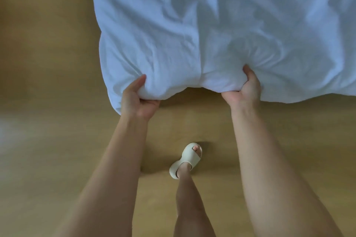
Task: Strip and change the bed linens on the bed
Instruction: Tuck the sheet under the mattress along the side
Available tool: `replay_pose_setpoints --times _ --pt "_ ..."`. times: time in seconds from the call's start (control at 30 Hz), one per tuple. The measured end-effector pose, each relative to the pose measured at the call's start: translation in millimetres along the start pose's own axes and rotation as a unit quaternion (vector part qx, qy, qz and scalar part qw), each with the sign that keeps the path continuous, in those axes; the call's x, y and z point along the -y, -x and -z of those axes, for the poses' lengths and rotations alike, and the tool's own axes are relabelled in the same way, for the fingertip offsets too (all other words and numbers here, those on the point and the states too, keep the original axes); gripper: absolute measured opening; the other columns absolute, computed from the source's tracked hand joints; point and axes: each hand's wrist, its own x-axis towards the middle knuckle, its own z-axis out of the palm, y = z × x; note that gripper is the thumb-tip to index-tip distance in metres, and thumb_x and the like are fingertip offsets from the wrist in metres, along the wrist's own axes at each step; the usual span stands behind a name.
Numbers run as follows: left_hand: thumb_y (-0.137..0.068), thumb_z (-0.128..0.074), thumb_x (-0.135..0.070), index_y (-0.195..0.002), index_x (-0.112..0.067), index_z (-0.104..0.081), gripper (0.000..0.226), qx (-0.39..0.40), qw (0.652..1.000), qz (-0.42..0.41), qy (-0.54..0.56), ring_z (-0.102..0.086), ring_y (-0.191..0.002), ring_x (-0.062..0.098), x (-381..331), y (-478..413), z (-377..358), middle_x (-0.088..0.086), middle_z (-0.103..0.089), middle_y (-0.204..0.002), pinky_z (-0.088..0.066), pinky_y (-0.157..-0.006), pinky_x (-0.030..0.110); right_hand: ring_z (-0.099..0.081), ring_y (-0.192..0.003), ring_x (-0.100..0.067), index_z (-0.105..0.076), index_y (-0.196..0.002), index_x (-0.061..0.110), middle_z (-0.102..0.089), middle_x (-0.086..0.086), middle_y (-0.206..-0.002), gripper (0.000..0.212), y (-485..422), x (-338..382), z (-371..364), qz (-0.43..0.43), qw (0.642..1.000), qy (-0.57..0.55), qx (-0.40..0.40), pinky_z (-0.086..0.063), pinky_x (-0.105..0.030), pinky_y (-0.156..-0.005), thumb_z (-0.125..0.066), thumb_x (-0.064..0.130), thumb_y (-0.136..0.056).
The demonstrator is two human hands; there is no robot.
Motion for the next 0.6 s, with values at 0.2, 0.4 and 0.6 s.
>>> replay_pose_setpoints --times 0.2,0.4,0.6 --pt "-0.077 -0.067 -0.002 -0.106 -0.009 -0.072 0.031 -0.014 0.985 -0.082 -0.154 -0.071 -0.08 0.019 -28.4 -2.2 2.1 0.004 -0.073 -0.093 -0.059 -0.061 0.034 -0.058 -0.115 -0.032 -0.059 -0.122 -0.002 -0.061 -0.018 -0.124 0.035 7.9 17.4 -8.7 0.113 0.984 0.128 0.051 -0.046 -0.045 -0.099 -0.055 0.008 -0.089" --pt "-0.084 -0.062 -0.005 -0.126 -0.008 -0.056 0.042 -0.297 0.922 -0.087 -0.231 -0.063 -0.104 0.025 -2.0 -54.1 38.8 0.005 -0.063 -0.121 -0.053 -0.089 0.038 -0.057 -0.116 -0.029 -0.047 -0.132 0.002 -0.055 -0.015 -0.131 0.042 -3.9 -50.0 39.7 -0.046 0.954 0.203 -0.215 -0.048 -0.038 -0.096 -0.054 0.02 -0.094" --pt "-0.074 -0.07 -0.011 -0.104 -0.016 -0.062 0.031 -0.092 0.994 0.017 -0.051 -0.07 -0.083 0.019 11.7 -39.9 62.7 0.0 -0.072 -0.093 -0.055 -0.066 0.029 -0.063 -0.109 -0.028 -0.06 -0.121 0.006 -0.066 -0.012 -0.117 0.032 -8.1 -45.5 54.0 -0.076 0.985 0.111 -0.11 -0.046 -0.041 -0.099 -0.051 0.022 -0.095"
